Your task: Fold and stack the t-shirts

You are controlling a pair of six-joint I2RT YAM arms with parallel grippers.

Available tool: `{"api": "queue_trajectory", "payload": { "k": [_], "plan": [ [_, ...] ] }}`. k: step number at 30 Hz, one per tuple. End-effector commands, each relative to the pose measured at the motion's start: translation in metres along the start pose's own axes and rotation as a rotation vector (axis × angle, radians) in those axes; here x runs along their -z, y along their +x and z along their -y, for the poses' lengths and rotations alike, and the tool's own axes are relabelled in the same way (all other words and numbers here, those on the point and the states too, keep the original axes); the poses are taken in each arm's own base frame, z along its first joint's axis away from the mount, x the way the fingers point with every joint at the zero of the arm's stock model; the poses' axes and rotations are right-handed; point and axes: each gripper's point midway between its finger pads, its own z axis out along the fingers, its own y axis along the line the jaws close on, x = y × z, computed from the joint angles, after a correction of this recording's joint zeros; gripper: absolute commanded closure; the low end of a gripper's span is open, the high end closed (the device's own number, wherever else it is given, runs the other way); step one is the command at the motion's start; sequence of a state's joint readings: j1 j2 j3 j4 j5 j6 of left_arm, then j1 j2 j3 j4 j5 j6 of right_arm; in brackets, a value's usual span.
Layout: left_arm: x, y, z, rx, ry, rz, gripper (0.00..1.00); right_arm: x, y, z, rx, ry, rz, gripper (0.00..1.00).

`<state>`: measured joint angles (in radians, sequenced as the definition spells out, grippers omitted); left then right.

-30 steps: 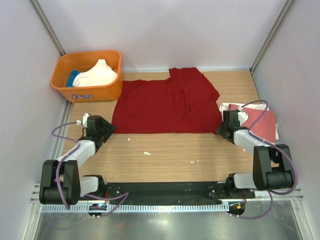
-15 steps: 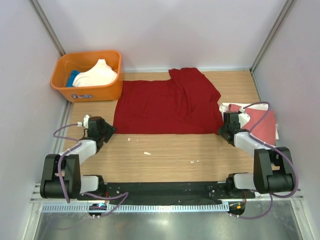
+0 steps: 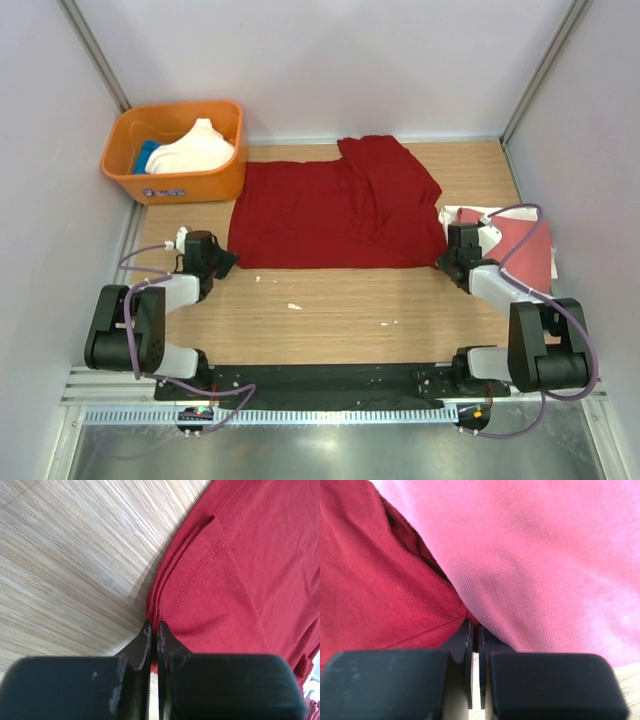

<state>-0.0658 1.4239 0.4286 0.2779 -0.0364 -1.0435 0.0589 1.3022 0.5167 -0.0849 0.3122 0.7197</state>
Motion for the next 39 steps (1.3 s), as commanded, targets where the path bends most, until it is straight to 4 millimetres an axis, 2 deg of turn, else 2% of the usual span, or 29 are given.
{"api": "queue_trajectory", "payload": {
  "k": [1,4,6,7,8,10,11,12,14,15,16,17,19,20,21,22,23,24,25,26,28,30,32,35,39],
  "plan": [
    [0.003,0.006,-0.017,-0.033,-0.062,-0.013,1.0,0.005,-0.017,-0.001,-0.017,0.011,0.068,0.99],
    [0.009,-0.009,-0.007,-0.043,-0.063,0.033,1.0,0.009,-0.027,-0.006,-0.006,0.009,0.074,0.99],
    [0.014,-0.019,0.002,-0.045,-0.062,0.056,1.0,0.013,-0.042,-0.018,-0.01,-0.002,0.092,0.99],
    [0.016,-0.035,0.022,-0.044,-0.033,0.085,1.0,0.011,-0.046,-0.023,-0.002,-0.002,0.085,0.99],
    [0.019,-0.042,0.03,-0.044,-0.022,0.091,1.0,0.018,-0.069,-0.043,-0.014,-0.038,0.114,0.99],
    [0.03,-0.058,0.046,-0.04,-0.015,0.103,1.0,0.026,-0.082,-0.051,0.0,-0.023,0.095,0.99],
    [0.038,-0.073,0.066,-0.048,0.02,0.131,1.0,0.04,-0.106,-0.069,-0.018,-0.063,0.135,0.99],
    [0.053,-0.083,0.071,-0.049,0.022,0.162,1.0,0.048,-0.111,-0.069,-0.017,-0.063,0.137,0.99],
    [0.069,-0.093,0.075,-0.056,0.024,0.2,1.0,0.068,-0.123,-0.072,-0.039,-0.1,0.172,0.99],
    [0.079,-0.097,0.078,-0.057,0.043,0.219,1.0,0.071,-0.121,-0.07,-0.04,-0.1,0.172,0.99],
    [0.082,-0.093,0.074,-0.063,0.041,0.209,1.0,0.073,-0.116,-0.064,-0.042,-0.094,0.162,0.99],
    [0.081,-0.081,0.058,-0.082,0.004,0.173,1.0,0.071,-0.097,-0.048,-0.05,-0.048,0.112,0.99],
    [0.08,-0.064,0.036,-0.093,-0.037,0.127,1.0,0.07,-0.073,-0.029,-0.059,0.016,0.041,0.99],
    [0.079,-0.055,0.027,-0.09,-0.048,0.107,1.0,0.065,-0.048,-0.012,-0.045,0.059,-0.021,0.99],
    [0.075,-0.035,0.003,-0.075,-0.08,0.065,1.0,0.067,-0.039,-0.007,-0.054,0.056,-0.039,0.99],
    [0.078,-0.029,0.001,-0.062,-0.055,0.056,1.0,0.068,-0.029,-0.003,-0.054,0.052,-0.064,0.99],
    [0.08,-0.025,-0.003,-0.054,-0.047,0.056,1.0,0.067,-0.015,0.01,-0.05,0.074,-0.088,0.99],
    [0.079,-0.014,-0.02,-0.047,-0.072,0.039,1.0,0.072,-0.015,0.012,-0.066,0.061,-0.071,0.99],
    [0.086,-0.017,-0.017,-0.044,-0.043,0.067,1.0,0.073,-0.009,0.021,-0.069,0.076,-0.068,0.99],
    [0.089,-0.013,-0.025,-0.044,-0.065,0.061,1.0,0.077,-0.006,0.026,-0.08,0.085,-0.066,0.99],
    [0.095,-0.012,-0.034,-0.044,-0.084,0.077,1.0,0.086,-0.008,0.027,-0.117,0.058,-0.042,0.99],
    [0.103,-0.016,-0.041,-0.04,-0.104,0.112,1.0,0.091,0.001,0.031,-0.135,0.049,-0.064,0.99],
    [0.106,-0.015,-0.049,-0.026,-0.121,0.122,1.0,0.096,0.01,0.03,-0.16,0.02,-0.093,0.98],
    [0.105,-0.005,-0.059,0.001,-0.149,0.093,1.0,0.1,0.018,0.039,-0.192,0.049,-0.111,0.92],
    [0.108,0.0,-0.066,0.013,-0.175,0.076,1.0,0.105,0.026,0.049,-0.207,0.089,-0.137,0.91]
  ]
}}
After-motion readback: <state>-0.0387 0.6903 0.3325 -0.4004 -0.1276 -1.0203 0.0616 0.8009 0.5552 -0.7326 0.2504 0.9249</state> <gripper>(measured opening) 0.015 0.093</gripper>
